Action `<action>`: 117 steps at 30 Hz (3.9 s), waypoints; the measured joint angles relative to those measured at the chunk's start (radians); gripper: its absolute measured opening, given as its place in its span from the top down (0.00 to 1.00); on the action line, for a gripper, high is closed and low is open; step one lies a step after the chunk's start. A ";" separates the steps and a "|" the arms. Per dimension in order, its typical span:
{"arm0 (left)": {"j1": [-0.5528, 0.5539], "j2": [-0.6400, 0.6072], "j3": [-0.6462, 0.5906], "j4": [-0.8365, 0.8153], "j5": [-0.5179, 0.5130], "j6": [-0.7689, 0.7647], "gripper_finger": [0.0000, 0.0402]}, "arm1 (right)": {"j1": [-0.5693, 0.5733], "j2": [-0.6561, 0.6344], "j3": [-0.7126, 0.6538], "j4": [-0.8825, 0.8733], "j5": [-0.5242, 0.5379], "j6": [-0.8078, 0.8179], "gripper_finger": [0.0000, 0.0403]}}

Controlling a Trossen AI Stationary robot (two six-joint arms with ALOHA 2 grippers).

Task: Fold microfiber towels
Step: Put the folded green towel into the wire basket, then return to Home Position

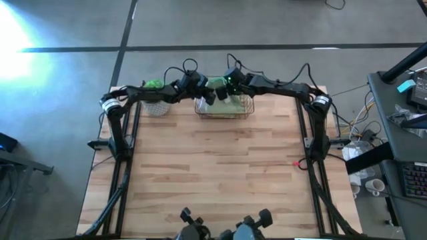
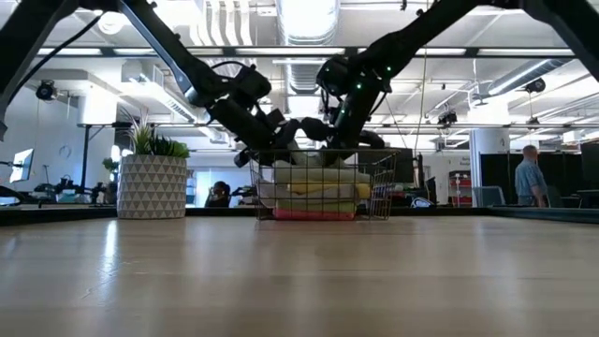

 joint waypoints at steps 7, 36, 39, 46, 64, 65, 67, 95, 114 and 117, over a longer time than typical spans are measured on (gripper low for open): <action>0.016 -0.001 0.028 -0.019 0.000 -0.001 0.98 | -0.014 0.002 0.001 -0.002 -0.045 -0.054 0.97; 0.019 -0.031 0.072 -0.068 0.002 0.056 0.61 | -0.050 0.001 0.144 -0.189 -0.051 -0.216 0.63; 0.018 -0.049 0.094 -0.068 0.002 0.058 0.60 | -0.061 0.001 0.183 -0.245 -0.051 -0.237 0.61; 0.020 -0.094 0.127 -0.069 0.002 0.059 0.60 | -0.080 0.000 0.258 -0.293 -0.057 -0.309 0.60; 0.017 -0.213 0.121 -0.236 0.007 0.264 0.60 | -0.088 -0.011 0.258 -0.406 -0.119 -0.400 0.66; 0.015 -0.232 0.121 -0.242 0.008 0.264 0.60 | -0.088 -0.014 0.258 -0.420 -0.121 -0.404 0.67; 0.008 -0.284 0.106 -0.257 0.009 0.265 0.60 | -0.083 -0.024 0.258 -0.435 -0.128 -0.401 0.68; -0.511 -1.225 -0.642 -0.268 0.014 -0.003 0.98 | 0.257 -0.041 0.255 -0.421 -0.188 -0.187 0.86; -0.611 -1.771 -0.995 -0.259 0.001 -0.135 0.98 | 0.525 -0.041 0.179 -0.412 -0.136 -0.074 0.93; -0.611 -1.832 -1.038 -0.258 0.001 -0.141 0.98 | 0.523 -0.041 0.179 -0.396 -0.135 -0.065 0.93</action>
